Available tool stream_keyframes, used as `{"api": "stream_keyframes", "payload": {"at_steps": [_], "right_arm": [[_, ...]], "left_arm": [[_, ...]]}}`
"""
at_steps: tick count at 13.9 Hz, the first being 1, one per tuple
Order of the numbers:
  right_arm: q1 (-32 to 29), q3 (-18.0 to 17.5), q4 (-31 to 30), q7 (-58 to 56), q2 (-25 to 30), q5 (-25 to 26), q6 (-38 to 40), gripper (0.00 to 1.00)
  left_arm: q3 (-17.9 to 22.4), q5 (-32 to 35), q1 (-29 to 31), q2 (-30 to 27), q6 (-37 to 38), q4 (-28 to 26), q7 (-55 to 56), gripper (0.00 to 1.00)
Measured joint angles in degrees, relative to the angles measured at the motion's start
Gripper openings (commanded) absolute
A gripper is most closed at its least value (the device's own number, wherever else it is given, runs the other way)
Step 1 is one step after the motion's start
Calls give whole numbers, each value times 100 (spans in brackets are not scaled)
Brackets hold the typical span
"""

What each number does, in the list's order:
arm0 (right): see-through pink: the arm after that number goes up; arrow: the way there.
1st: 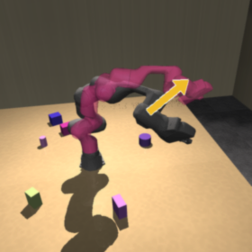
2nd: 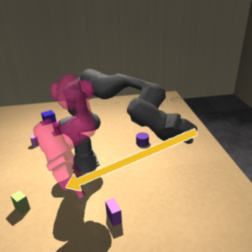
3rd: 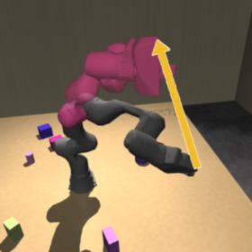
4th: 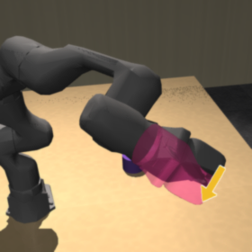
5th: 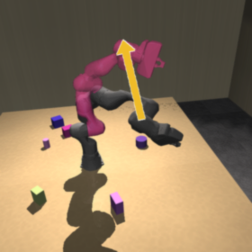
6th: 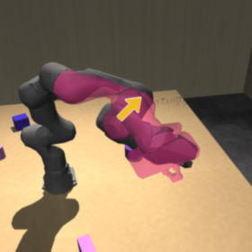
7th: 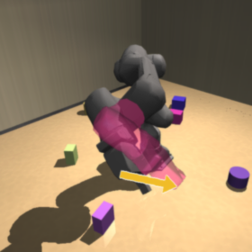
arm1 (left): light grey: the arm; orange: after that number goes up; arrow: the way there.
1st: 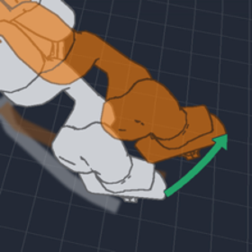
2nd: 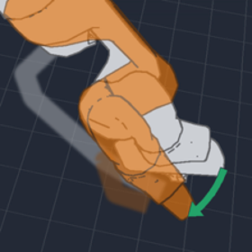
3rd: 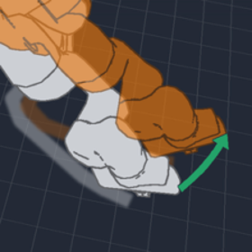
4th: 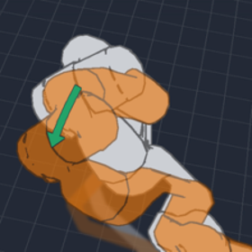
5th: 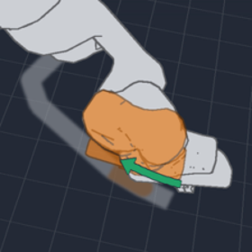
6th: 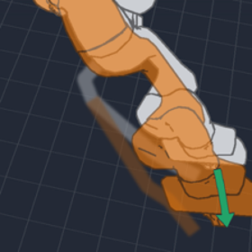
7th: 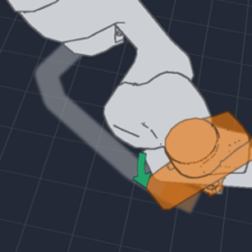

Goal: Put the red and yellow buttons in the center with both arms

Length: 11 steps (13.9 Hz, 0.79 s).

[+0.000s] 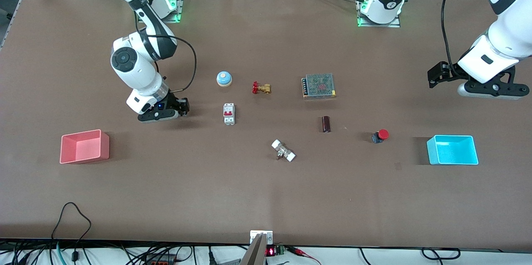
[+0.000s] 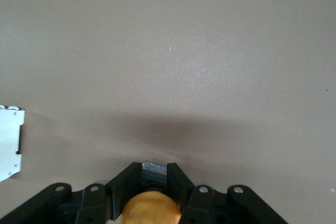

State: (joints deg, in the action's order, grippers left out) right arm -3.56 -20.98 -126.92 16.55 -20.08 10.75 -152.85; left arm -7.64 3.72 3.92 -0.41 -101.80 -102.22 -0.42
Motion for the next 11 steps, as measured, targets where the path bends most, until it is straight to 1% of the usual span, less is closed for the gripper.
{"api": "stream_keyframes", "payload": {"at_steps": [1, 2, 4, 5, 7, 9, 11], "right_arm": [[0, 14, 0, 0, -18, 24, -2, 30], [1, 16, 0, 0, -34, 41, -3, 30], [22, 19, 1, 0, -60, 47, -3, 30], [41, 32, 0, 0, -69, 58, -3, 30], [83, 68, 1, 1, -112, 148, -3, 31], [98, 96, 1, 2, -180, 192, -5, 31], [114, 104, 1, 2, -229, 195, -6, 32]], "left_arm": [[0, 0, 1, 2, -5, 29, -1, 100], [0, 0, 1, 15, 143, 121, -1, 100], [0, 0, 1, 168, 901, 630, -14, 100], [0, 0, 1, 303, 1162, 930, -30, 100], [0, 0, 2, 566, 1354, 1310, -54, 100], [-4, -1, 2, 719, 1422, 1394, -84, 100], [-17, -12, 0, 747, 1510, 1339, -352, 100]]}}
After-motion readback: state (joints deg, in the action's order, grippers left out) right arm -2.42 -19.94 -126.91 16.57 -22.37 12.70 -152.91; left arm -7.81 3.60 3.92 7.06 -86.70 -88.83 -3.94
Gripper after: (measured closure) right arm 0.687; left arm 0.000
